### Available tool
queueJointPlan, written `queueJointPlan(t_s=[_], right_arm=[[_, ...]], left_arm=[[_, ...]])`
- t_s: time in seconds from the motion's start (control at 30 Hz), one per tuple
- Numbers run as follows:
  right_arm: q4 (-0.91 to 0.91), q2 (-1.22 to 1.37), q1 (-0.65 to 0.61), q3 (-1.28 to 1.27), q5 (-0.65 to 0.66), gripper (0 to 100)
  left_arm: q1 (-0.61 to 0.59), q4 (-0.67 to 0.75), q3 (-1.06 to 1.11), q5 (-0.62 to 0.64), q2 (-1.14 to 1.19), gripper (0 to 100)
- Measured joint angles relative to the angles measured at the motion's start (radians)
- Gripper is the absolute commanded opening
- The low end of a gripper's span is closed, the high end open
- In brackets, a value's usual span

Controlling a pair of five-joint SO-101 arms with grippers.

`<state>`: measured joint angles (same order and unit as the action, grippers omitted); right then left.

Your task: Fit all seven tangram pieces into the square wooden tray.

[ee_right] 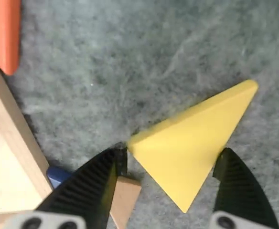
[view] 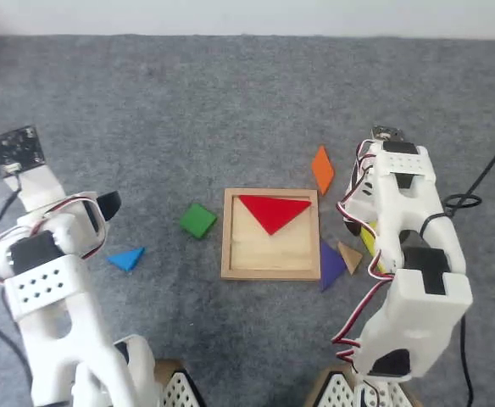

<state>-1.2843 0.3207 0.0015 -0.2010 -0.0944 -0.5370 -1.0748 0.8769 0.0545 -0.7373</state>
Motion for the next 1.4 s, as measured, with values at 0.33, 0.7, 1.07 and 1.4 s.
queueJointPlan(t_s=[0.33, 0.7, 1.07, 1.4], right_arm=[[0.002, 0.0, 0.002, 0.0, -0.003, 10.9], [0.002, -0.002, 0.003, 0.005, -0.005, 11.7], [-0.028, -0.006, 0.0, 0.029, -0.13, 19.1], [0.097, -0.072, -0.035, 0.029, -0.358, 19.5]], left_arm=[[0.0, 0.0, 0.0, 0.0, 0.0, 32], [0.0, 0.0, 0.0, 0.0, 0.0, 32], [0.0, 0.0, 0.0, 0.0, 0.0, 32], [0.0, 0.0, 0.0, 0.0, 0.0, 32]])
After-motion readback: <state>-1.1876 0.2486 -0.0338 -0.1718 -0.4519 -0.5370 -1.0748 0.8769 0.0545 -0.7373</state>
